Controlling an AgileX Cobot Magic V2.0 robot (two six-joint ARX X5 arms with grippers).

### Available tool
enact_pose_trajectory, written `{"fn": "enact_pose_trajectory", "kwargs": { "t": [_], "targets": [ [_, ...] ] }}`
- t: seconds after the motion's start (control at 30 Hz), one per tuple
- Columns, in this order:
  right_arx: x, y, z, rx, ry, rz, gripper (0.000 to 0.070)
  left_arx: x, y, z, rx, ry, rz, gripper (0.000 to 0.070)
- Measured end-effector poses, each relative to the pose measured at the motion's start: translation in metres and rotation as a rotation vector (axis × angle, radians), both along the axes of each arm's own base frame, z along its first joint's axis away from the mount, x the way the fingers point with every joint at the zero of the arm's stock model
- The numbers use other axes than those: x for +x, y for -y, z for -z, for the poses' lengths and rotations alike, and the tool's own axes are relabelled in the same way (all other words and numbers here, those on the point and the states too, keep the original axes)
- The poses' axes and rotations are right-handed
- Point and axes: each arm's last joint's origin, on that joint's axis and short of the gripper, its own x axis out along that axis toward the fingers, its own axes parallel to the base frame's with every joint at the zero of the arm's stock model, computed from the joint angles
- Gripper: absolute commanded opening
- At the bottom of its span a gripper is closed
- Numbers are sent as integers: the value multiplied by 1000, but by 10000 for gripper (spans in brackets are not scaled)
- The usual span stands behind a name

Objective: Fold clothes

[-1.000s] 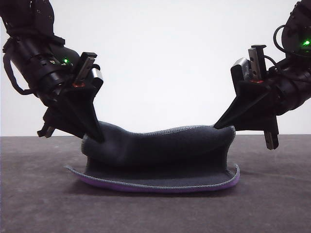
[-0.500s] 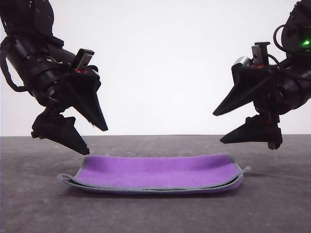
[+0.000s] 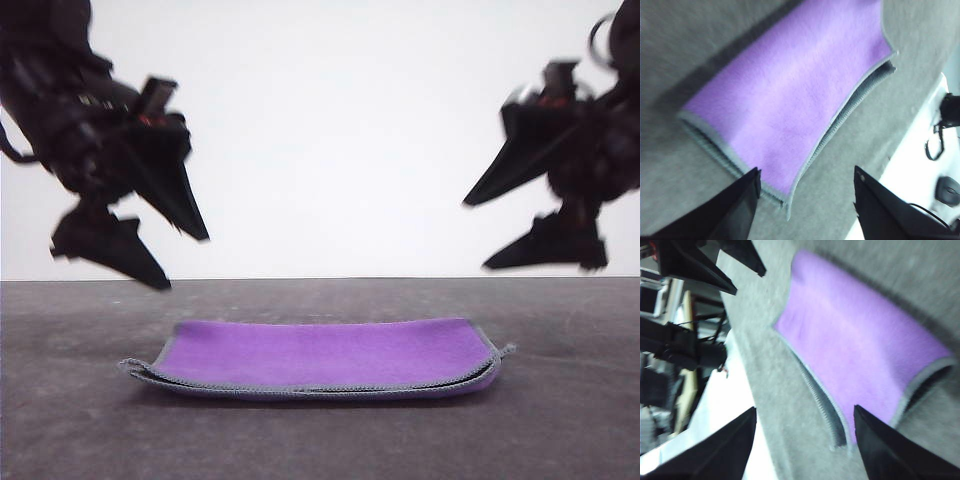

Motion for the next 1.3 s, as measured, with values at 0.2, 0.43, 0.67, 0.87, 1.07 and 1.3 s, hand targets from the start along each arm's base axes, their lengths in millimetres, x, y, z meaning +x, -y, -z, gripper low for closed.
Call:
{"fn": "enact_pose_trajectory", "kwargs": {
  "t": [0.2, 0.43, 0.67, 0.87, 1.07, 1.3],
  "targets": [
    [-28, 12, -60, -213, 174, 117, 390, -11, -12, -43, 40, 167, -66, 364],
    [-97, 22, -129, -458, 364, 358, 390, -36, -33, -86, 89, 314, -168, 364],
    [-141, 28, -146, -550, 372, 517, 390, -47, -52, -103, 100, 365, -260, 364],
    [-130, 26, -91, -509, 252, 515, 391, -47, -58, -103, 106, 352, -285, 364],
    [-108, 20, -8, -323, 108, 492, 390, -47, -58, -103, 108, 345, -286, 364],
    [-79, 10, 37, -213, -30, 448, 390, -48, -58, -102, 110, 339, -286, 364]
  ]
}}
